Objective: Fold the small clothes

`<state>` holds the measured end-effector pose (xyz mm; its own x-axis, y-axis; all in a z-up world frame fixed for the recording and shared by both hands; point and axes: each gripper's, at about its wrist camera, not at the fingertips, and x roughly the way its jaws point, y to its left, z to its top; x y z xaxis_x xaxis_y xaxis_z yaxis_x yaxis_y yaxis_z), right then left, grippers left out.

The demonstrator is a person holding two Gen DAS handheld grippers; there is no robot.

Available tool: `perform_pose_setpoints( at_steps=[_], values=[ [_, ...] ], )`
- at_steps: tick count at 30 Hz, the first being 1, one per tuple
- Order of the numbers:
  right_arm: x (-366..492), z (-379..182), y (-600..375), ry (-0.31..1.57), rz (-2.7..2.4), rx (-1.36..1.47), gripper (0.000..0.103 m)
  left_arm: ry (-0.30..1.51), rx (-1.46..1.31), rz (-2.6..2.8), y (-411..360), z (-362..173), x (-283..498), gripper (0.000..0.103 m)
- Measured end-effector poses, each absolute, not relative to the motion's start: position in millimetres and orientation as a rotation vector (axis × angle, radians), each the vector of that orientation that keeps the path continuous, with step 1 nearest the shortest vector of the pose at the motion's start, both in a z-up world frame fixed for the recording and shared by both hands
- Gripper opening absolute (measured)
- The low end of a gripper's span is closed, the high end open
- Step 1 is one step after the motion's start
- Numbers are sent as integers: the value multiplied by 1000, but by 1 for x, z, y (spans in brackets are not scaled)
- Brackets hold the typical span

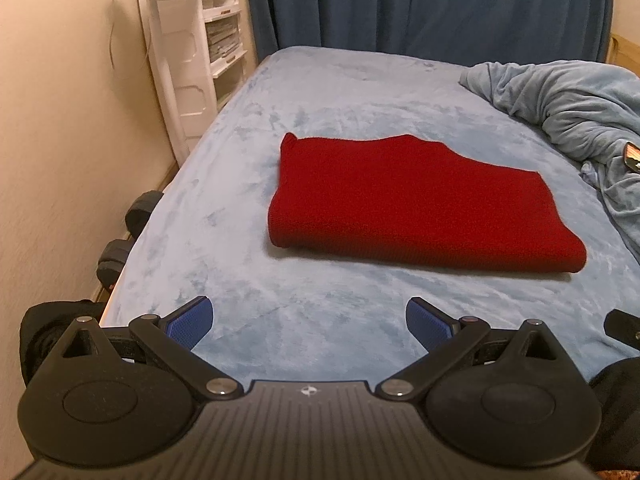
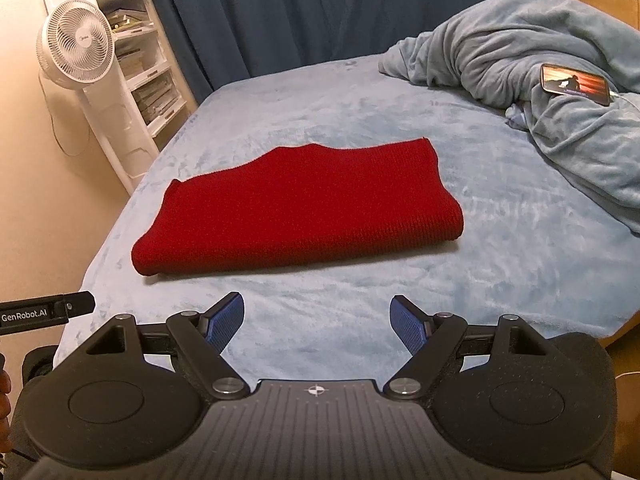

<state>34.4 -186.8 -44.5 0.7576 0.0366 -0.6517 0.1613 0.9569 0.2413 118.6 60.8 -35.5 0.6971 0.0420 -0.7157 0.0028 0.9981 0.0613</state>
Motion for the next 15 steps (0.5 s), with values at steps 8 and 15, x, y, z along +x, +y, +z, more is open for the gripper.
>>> perform_pose_setpoints(
  at_steps=[8,15],
  values=[
    [55,-53,-199,726,-91,308,81,821,65,50,61,-42,144,103],
    [83,-64,-224,739,-167,360,81,851,48,67,60,-49,177,103]
  ],
)
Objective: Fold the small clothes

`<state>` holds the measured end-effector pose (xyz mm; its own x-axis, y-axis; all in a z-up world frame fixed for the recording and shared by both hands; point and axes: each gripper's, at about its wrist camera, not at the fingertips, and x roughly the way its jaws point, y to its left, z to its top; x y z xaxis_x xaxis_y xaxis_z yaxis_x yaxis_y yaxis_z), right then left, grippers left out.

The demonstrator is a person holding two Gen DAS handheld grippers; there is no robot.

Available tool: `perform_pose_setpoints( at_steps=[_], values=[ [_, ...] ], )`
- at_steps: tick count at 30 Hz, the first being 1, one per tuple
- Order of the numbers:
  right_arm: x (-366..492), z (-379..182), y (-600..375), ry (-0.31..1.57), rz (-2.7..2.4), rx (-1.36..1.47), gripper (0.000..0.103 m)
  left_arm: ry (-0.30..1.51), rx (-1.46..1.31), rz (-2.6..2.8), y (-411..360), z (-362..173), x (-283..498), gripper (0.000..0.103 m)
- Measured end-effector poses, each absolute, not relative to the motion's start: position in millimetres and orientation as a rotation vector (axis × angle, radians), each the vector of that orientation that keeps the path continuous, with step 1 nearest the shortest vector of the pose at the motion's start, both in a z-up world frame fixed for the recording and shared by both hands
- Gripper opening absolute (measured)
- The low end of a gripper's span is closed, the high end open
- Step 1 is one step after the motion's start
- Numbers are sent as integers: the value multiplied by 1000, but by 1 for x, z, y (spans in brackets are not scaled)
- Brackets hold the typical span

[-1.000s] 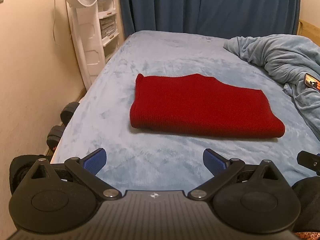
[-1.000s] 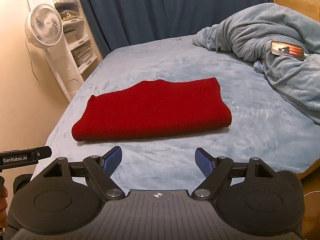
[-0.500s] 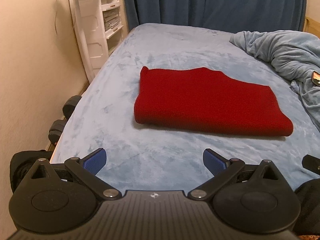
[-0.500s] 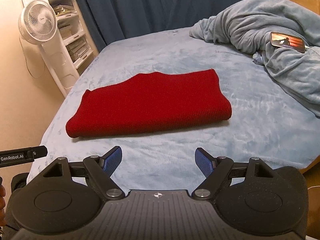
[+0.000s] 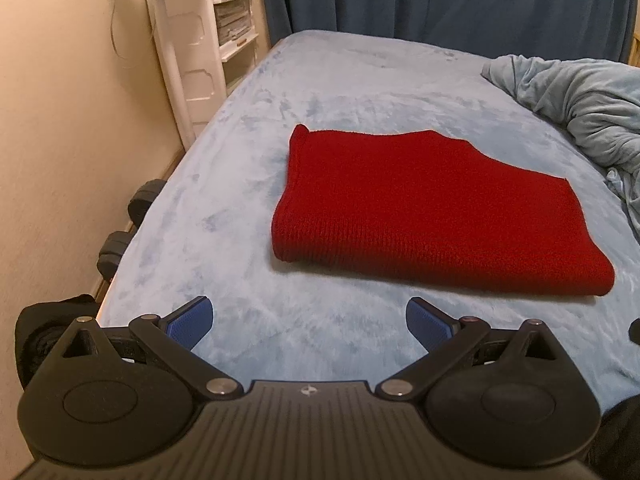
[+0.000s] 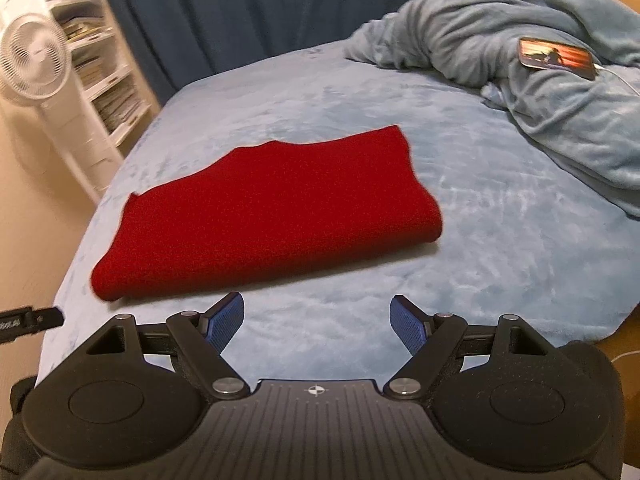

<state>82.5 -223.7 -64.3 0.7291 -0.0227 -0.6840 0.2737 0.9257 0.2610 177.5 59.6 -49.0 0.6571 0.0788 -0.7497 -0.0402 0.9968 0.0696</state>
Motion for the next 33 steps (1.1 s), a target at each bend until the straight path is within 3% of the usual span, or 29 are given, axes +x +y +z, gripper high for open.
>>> perform_pose_setpoints(
  at_steps=[20,33],
  values=[
    [160,-133,-294,774,-322,655,81,897,89,158,57,-94,274,103],
    [221,-218,-360,756,-364,1209,85,1026,87,206,68,-145,328,103]
  ],
)
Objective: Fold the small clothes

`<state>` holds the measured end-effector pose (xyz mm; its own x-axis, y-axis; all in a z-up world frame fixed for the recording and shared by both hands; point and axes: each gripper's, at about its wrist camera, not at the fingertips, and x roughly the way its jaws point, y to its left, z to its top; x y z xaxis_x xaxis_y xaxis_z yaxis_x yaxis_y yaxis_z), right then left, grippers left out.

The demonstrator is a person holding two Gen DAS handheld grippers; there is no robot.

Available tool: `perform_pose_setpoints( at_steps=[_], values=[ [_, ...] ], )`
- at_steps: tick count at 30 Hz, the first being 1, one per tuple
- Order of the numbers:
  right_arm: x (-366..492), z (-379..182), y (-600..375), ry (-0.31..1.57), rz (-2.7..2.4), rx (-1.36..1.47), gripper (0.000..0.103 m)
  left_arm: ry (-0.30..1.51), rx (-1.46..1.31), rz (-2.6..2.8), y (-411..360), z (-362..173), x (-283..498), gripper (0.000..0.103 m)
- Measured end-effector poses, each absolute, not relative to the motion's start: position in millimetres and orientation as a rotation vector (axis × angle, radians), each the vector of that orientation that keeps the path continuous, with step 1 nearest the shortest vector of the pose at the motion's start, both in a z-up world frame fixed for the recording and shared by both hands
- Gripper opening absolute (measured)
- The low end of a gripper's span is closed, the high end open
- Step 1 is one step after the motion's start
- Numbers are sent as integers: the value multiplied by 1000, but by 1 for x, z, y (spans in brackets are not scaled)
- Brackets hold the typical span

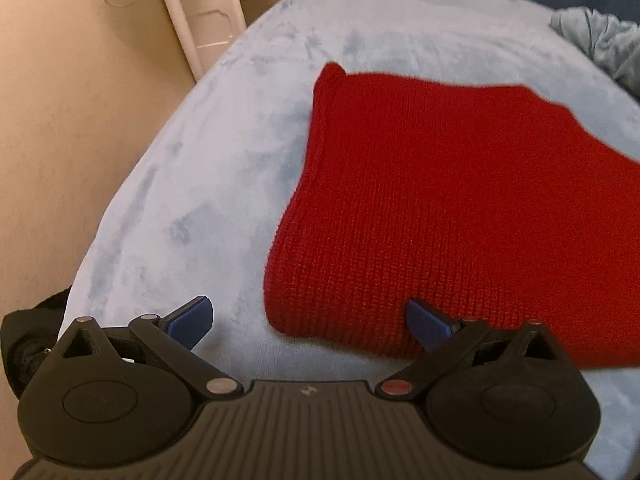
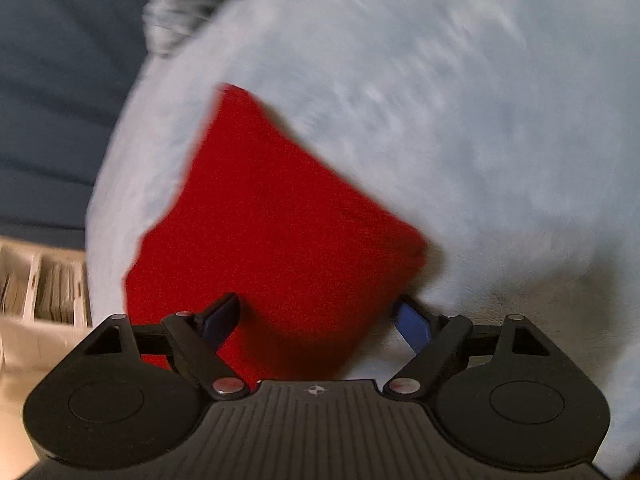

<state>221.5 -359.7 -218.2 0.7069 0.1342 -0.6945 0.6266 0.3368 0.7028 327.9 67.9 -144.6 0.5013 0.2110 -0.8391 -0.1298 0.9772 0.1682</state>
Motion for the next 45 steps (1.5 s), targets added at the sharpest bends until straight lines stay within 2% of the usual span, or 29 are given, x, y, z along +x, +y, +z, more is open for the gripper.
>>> perform_pose_setpoints(
  at_steps=[1,2,4,11,31,33,35,41,45],
  values=[
    [221,-216,-360,735,-357,1199,67,1028,99,205,67,-147,328,103],
    [222,-214,-359,738,-345,1175,35,1029,105,203,67,-149,329,103],
    [220,-212,-358,730,-322,1150,29,1029,101,201,68,-151,329,103],
    [226,-210,-356,749,-355,1099,28,1040,57,185,77,-153,331,103],
    [252,-195,-333,859,-488,839,34,1081,-71,210,151,-148,318,103],
    [262,-179,-324,879,-514,747,21,1083,-87,201,157,-153,319,103],
    [277,-148,-307,856,-533,593,18,1081,-120,192,164,-157,317,103],
    [316,-52,-178,599,-307,-36,16,1068,-258,199,186,-169,304,103],
    [309,-53,-49,480,-11,-423,16,1020,-299,241,205,-170,304,103]
  ],
)
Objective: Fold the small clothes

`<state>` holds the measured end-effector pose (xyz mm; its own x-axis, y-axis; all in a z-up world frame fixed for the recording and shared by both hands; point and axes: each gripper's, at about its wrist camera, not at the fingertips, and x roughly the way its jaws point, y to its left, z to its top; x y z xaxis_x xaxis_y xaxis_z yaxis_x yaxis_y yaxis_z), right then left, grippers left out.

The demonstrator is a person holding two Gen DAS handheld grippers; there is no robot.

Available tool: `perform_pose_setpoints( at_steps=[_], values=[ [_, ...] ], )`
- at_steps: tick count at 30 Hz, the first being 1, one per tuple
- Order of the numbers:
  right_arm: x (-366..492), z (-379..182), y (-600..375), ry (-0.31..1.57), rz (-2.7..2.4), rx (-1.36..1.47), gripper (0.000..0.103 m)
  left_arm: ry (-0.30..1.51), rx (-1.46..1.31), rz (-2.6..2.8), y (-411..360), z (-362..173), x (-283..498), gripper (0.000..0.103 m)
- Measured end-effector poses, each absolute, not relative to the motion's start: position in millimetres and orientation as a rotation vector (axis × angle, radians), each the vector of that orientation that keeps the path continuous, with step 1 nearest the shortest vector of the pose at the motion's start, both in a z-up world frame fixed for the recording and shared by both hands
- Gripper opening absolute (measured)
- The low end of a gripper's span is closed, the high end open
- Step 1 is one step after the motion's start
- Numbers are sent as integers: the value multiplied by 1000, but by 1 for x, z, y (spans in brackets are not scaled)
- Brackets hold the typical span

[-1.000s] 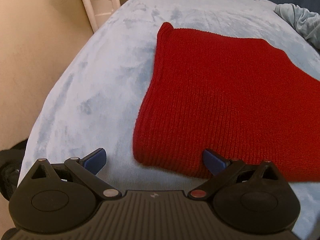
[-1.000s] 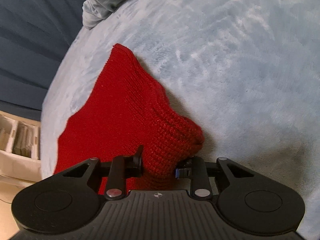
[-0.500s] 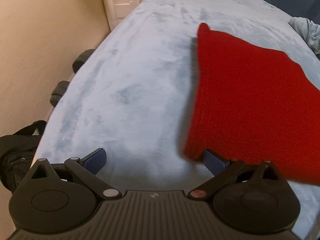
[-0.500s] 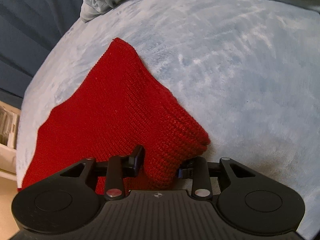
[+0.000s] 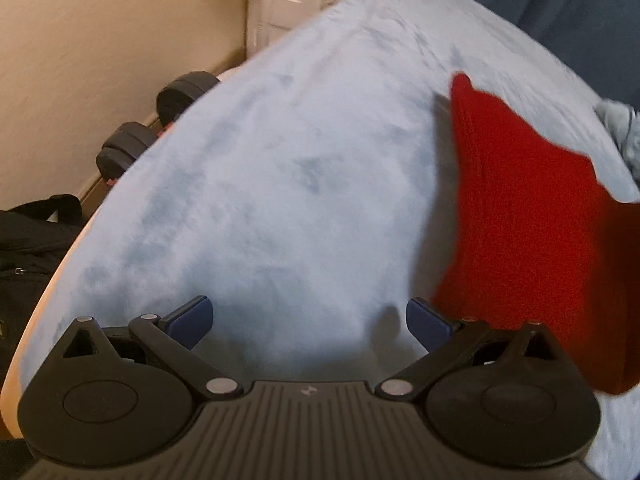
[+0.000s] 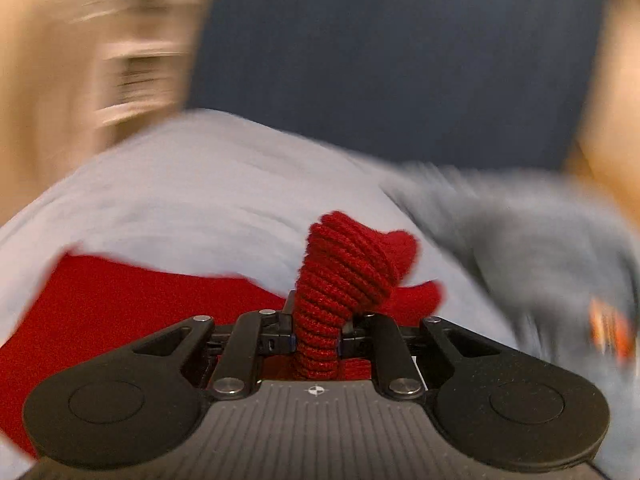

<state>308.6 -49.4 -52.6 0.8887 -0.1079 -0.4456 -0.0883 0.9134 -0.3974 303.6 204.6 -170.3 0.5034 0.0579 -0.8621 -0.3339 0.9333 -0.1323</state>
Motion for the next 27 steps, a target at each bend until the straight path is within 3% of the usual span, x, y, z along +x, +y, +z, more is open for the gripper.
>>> perform_pose_setpoints(
  at_steps=[3,8,17,22,25,27],
  values=[
    [282,-98,33,459,253,-644,16,960,-336,251,213,-173,302,103],
    [261,-167,80,539,425,-773,16,908,-285,229,210,-176,302,103],
    [259,-122,64,463,458,-649,16,891,-308,223,216,-180,305,103],
    [241,-157,71,485,559,-788,16,881,-332,231,220,-178,305,103],
    [236,-164,67,505,583,-776,27,868,-368,235,226,-175,302,103],
    [234,-148,63,533,588,-700,49,854,-419,232,232,-168,298,103]
  ],
)
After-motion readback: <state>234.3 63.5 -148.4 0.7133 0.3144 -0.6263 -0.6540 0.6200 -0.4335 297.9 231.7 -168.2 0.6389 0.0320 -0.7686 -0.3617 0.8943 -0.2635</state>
